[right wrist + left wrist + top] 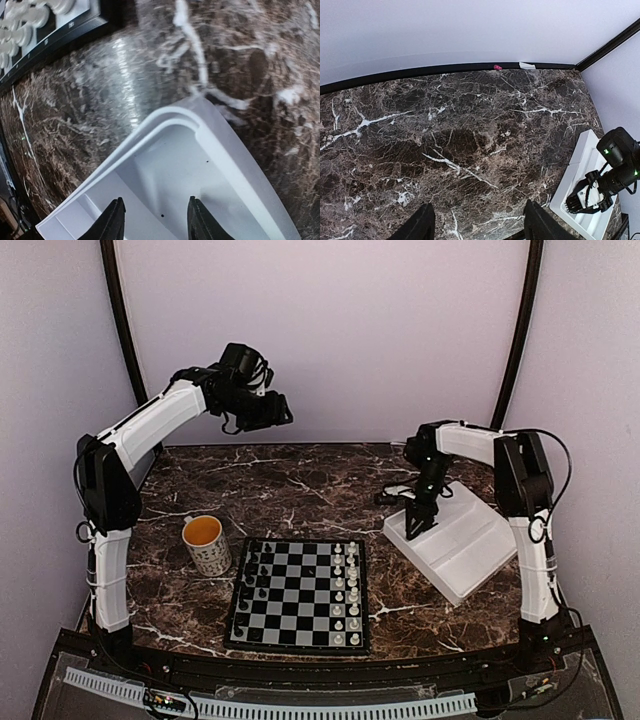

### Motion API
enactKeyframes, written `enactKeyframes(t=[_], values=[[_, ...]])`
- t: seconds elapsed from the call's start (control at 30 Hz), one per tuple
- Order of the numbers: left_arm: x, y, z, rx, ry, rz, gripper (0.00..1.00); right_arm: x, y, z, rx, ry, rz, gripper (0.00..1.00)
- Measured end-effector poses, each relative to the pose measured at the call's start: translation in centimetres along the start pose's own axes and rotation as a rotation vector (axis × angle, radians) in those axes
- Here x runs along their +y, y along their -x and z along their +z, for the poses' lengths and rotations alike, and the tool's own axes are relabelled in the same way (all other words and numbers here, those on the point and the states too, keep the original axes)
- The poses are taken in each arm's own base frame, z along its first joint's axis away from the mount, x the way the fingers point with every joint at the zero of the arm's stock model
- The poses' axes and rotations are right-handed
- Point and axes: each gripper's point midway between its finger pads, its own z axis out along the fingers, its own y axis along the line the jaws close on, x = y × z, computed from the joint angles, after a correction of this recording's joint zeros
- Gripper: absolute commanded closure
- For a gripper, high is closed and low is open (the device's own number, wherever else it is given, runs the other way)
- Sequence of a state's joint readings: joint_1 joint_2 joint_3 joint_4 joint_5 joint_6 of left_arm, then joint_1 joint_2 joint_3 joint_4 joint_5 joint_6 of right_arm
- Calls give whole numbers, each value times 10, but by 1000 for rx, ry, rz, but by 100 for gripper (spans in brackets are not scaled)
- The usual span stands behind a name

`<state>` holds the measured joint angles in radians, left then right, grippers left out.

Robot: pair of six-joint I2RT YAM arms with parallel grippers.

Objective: Set up the chess pieces on the board
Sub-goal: Pick up the chess pile from the storage box.

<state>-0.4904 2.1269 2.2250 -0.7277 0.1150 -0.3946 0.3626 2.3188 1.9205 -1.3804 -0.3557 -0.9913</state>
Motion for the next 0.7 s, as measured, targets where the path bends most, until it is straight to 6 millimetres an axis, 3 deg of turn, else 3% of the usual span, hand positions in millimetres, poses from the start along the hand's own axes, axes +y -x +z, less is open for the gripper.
enactKeyframes(t=[0.13, 0.2, 0.43, 0.7], values=[[1, 0, 0, 1, -4, 3, 37, 21, -12, -3, 39, 14, -48, 58], [0, 0, 0, 3, -8, 4, 37, 22, -13, -10, 34, 10, -35, 57], [-3, -2, 2, 14, -28, 5, 38, -14, -10, -52, -20, -143, 63, 56], [-4, -4, 3, 22, -39, 12, 38, -24, -30, -48, 97, -198, 111, 52]])
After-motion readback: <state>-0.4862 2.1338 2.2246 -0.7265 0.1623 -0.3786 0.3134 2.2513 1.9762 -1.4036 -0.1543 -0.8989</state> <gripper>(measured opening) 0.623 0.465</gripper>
